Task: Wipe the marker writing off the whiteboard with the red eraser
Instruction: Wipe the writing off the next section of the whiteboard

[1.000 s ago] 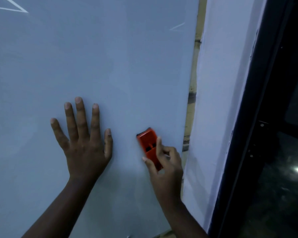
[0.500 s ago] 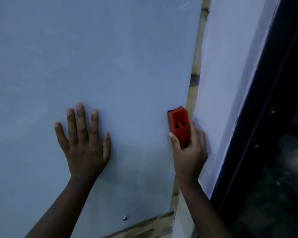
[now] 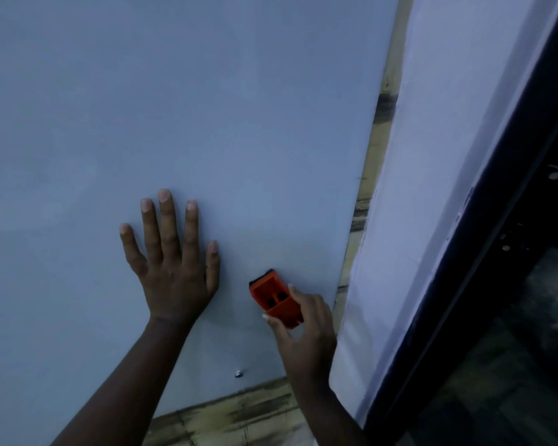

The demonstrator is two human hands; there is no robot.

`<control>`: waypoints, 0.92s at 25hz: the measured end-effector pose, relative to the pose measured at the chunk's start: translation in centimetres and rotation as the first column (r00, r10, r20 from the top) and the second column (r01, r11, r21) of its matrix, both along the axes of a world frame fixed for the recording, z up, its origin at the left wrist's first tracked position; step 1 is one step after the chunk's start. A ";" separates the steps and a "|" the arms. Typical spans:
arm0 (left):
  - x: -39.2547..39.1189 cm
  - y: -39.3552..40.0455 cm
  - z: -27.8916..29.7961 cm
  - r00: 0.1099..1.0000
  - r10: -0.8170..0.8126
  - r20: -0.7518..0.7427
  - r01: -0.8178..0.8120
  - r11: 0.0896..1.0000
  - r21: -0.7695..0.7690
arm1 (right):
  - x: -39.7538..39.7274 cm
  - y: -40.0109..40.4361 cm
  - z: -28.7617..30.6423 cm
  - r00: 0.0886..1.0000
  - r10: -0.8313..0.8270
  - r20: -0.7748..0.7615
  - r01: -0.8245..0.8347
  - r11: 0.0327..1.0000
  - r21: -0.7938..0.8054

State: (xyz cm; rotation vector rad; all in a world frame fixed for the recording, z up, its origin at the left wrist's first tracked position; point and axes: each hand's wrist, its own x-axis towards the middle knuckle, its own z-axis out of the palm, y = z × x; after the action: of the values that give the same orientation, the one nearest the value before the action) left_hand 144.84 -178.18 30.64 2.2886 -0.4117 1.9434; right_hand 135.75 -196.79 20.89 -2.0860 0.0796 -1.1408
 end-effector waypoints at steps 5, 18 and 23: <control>-0.1 0.2 -1.7 1.000 -0.016 0.002 0.016 0.999 0.037 | 0.7 -2.6 5.8 0.991 -0.033 0.132 -0.015 0.939 0.344; -0.2 0.1 -4.1 1.000 -0.024 0.006 0.024 0.998 0.051 | 1.4 -2.0 6.2 0.981 -0.162 0.109 0.144 0.977 0.157; -0.1 0.1 -5.2 1.000 -0.016 -0.006 0.016 0.998 0.062 | 0.2 -0.8 -3.4 0.992 -0.113 -0.061 0.125 0.960 0.251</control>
State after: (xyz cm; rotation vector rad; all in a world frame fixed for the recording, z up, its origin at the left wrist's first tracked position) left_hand 144.71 -178.07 25.49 2.3200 -0.4953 1.9428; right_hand 135.94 -197.57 17.53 -1.8983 0.3607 -1.0904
